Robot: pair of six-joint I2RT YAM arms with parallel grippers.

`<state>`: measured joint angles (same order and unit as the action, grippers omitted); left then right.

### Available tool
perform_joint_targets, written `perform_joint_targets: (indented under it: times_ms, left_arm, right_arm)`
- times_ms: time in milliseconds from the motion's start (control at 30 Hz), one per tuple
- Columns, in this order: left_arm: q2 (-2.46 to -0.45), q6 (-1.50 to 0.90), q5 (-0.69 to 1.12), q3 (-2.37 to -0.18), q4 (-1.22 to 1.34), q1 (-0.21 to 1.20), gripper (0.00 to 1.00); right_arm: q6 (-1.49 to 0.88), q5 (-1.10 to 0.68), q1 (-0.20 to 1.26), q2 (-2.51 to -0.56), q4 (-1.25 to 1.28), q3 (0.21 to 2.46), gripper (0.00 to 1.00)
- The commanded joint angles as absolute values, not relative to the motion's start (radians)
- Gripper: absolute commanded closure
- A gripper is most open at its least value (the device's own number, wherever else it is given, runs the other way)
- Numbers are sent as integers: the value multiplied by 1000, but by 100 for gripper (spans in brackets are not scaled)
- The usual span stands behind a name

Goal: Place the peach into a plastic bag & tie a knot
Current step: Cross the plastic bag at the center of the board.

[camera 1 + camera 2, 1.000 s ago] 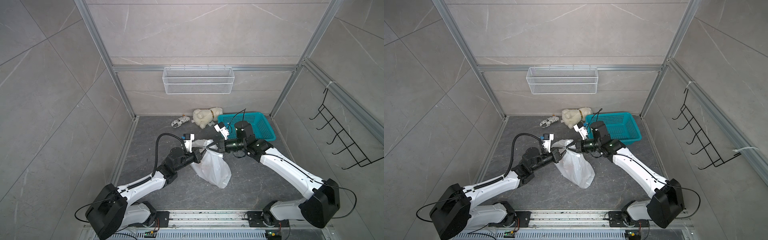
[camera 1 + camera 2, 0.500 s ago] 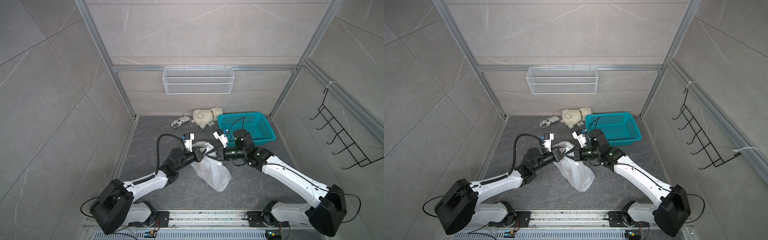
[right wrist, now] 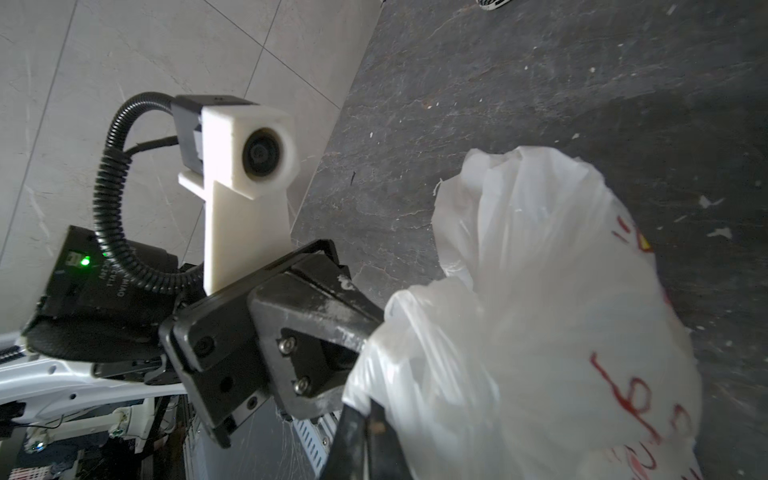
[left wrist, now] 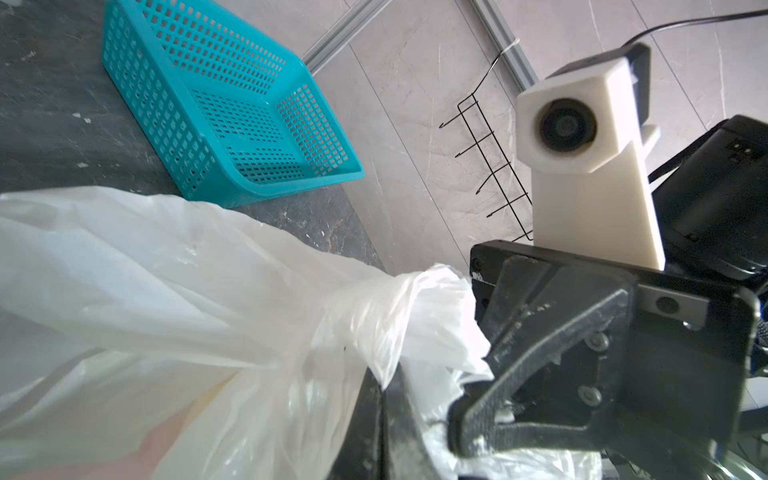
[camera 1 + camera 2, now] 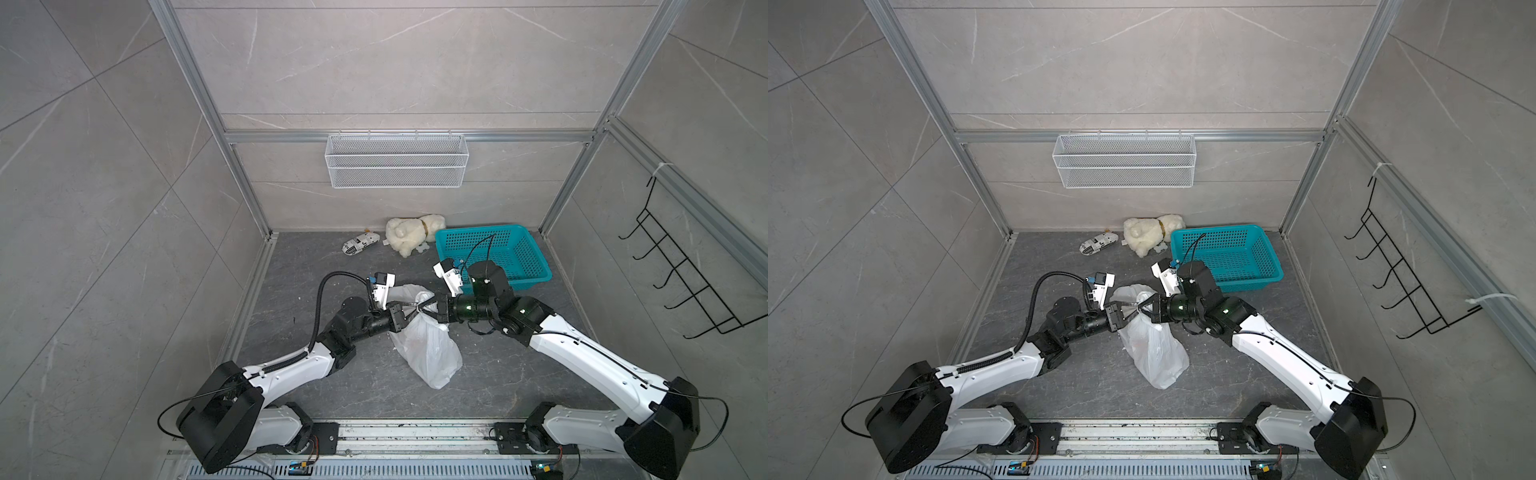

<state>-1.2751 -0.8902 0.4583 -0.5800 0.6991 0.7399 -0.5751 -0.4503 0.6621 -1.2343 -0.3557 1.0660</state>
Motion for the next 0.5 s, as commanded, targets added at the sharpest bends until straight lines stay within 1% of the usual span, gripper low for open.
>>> perform_joint_targets:
  times_ms: [0, 133, 233, 300, 400, 467]
  left_arm:
    - [-1283, -898, 569, -652, 686, 741, 100]
    - [-1341, -922, 635, -699, 712, 742, 99]
    - [-1351, -921, 631, -712, 718, 742, 97]
    - [-1354, -922, 625, -715, 722, 743, 92]
    - [-1369, -937, 633, -715, 743, 743, 79]
    - [-1371, -945, 630, -709, 760, 742, 73]
  right_arm:
    - [-515, -393, 664, -1207, -424, 1090, 96]
    - [-502, -435, 664, -1222, -425, 1106, 96]
    - [-502, -461, 663, -1230, -423, 1112, 96]
    - [-507, -493, 661, -1232, -410, 1114, 96]
    - [-518, -512, 660, -1230, -384, 1109, 94]
    - [-519, -511, 660, -1236, -386, 1109, 93]
